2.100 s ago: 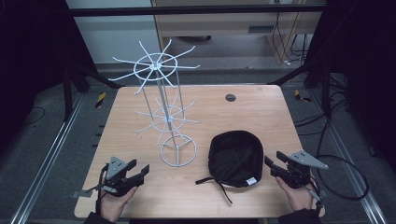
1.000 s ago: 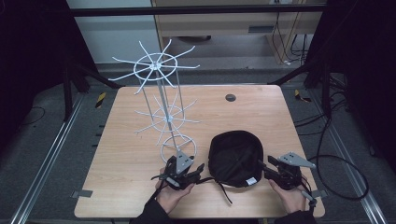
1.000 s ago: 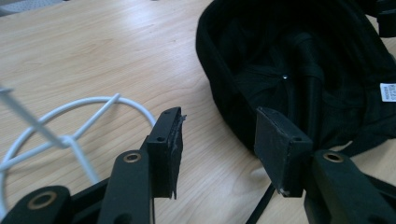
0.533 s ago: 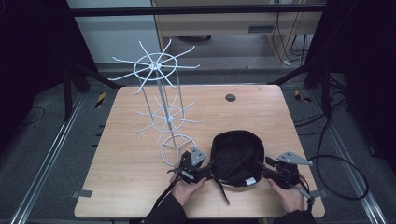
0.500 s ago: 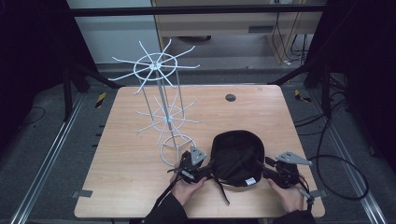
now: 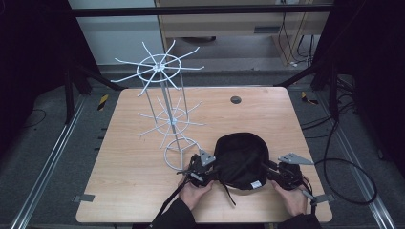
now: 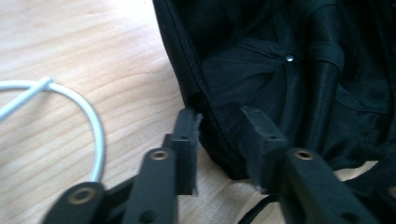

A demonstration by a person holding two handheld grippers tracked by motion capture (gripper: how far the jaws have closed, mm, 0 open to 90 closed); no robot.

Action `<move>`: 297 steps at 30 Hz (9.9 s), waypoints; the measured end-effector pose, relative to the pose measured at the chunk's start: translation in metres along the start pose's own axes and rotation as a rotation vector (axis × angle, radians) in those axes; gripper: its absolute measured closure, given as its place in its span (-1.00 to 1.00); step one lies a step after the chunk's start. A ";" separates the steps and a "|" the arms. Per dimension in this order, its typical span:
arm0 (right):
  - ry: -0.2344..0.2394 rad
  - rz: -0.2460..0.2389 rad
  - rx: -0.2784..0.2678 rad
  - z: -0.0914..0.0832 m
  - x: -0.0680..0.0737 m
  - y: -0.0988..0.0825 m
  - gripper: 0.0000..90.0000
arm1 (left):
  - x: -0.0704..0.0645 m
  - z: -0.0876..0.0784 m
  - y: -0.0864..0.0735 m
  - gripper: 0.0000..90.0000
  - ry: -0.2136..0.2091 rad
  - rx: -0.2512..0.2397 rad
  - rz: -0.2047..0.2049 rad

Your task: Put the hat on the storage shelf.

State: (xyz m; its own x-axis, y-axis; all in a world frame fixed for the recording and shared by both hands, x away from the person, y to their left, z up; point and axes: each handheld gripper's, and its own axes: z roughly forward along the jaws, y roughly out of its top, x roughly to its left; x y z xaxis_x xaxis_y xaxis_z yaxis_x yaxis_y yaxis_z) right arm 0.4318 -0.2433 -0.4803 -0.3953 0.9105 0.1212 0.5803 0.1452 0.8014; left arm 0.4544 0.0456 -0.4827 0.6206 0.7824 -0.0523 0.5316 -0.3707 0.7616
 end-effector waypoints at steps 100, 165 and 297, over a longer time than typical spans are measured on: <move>0.207 -0.188 -0.307 -0.045 0.031 0.011 0.46 | -0.048 -0.010 0.104 0.58 -0.299 -0.242 -0.112; 0.258 -0.193 -0.270 -0.015 -0.006 0.025 0.67 | -0.033 -0.058 0.092 0.83 -0.501 -0.237 0.178; 0.110 -0.266 -0.214 0.011 0.031 0.092 0.98 | 0.181 -0.176 -0.094 -0.21 0.288 -0.205 -0.173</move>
State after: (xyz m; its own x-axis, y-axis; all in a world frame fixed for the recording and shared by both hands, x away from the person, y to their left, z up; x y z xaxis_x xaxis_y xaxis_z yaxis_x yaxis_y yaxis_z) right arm 0.4806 -0.1975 -0.4090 -0.5933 0.8031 -0.0555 0.2892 0.2770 0.9163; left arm 0.4148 0.3103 -0.4501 0.3290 0.9439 -0.0295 0.4699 -0.1366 0.8721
